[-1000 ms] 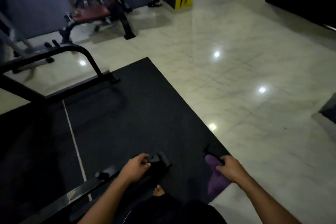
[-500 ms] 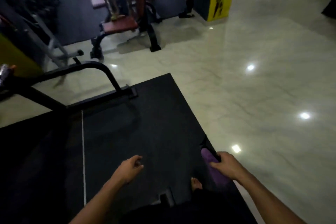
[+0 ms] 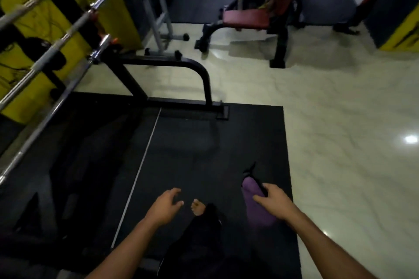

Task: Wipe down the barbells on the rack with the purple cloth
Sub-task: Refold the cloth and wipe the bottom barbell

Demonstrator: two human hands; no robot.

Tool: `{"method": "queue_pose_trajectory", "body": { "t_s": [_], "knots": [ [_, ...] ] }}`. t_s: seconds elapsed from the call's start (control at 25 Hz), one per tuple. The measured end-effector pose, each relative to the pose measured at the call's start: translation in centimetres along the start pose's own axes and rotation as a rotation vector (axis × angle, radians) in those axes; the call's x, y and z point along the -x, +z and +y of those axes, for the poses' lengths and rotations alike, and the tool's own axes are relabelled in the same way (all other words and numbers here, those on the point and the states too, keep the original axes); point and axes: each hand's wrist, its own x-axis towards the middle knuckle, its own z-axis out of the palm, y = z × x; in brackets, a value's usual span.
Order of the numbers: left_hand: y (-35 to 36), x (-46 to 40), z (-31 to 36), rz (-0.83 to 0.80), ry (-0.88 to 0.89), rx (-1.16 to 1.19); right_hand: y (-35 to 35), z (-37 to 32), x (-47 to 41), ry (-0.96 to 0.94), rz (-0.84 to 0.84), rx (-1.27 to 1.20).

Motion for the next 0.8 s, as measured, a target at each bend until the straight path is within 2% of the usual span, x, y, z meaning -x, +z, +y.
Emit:
{"method": "queue_pose_trajectory", "body": {
  "t_s": [0.2, 0.36, 0.8],
  "knots": [
    [-6.0, -5.9, -2.9, 0.055, -0.078, 0.099, -1.4, -11.0, -11.6, -0.056, -0.132, 0.187],
    [-11.4, -9.8, -5.6, 0.059, -0.113, 0.139, -2.2, -19.9, -19.5, -0.169, -0.149, 0.32],
    [-23.4, -22.4, -9.1, 0.167, -0.287, 0.337, -2.2, -40.2, -40.6, -0.414, -0.265, 0.414]
  ]
}}
